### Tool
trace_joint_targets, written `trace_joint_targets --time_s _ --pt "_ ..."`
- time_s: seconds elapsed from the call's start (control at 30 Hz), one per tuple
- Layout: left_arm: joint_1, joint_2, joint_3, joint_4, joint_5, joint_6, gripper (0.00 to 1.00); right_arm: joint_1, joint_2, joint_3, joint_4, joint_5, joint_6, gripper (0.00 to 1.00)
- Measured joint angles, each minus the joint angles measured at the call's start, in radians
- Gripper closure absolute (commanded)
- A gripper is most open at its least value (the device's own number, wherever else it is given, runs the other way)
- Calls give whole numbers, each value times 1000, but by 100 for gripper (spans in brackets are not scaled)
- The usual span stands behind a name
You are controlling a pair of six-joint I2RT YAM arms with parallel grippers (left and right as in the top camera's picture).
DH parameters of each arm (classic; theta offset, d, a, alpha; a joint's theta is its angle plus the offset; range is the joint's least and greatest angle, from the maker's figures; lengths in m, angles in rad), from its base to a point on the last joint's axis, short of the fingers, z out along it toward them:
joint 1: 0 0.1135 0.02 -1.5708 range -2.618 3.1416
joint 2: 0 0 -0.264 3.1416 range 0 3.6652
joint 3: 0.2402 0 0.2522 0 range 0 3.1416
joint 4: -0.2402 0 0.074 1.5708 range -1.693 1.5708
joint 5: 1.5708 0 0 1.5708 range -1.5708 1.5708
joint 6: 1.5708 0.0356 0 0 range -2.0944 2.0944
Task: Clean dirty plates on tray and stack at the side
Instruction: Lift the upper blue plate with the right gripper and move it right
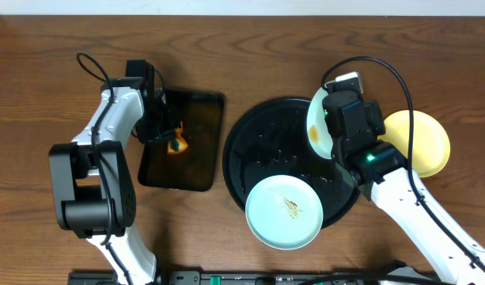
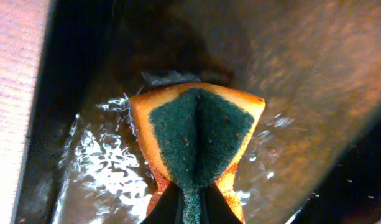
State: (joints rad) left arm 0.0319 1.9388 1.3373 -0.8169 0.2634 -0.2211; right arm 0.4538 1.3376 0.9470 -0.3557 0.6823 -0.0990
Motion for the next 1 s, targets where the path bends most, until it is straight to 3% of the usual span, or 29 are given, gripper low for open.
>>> trace_joint_targets --time_s 0.27,0.43,0.57,0.63,0.83,0.9,1.0 --pt "-95 0 0 -29 -177 -64 92 3 0 0 11 4 -116 99" --pt "-138 0 0 -8 -186 -14 93 22 0 0 14 2 -180 99" --pt "-158 0 0 -12 -245 -49 92 48 0 0 21 8 -212 99" --pt "-157 0 0 2 -229 -32 93 53 0 0 37 17 -211 99" --pt "-155 0 0 31 9 183 93 65 0 0 42 7 -203 99" --pt "-159 0 0 39 -12 169 93 66 0 0 43 31 -176 99" --pt "-159 0 0 11 -145 47 93 65 0 0 45 77 -120 99"
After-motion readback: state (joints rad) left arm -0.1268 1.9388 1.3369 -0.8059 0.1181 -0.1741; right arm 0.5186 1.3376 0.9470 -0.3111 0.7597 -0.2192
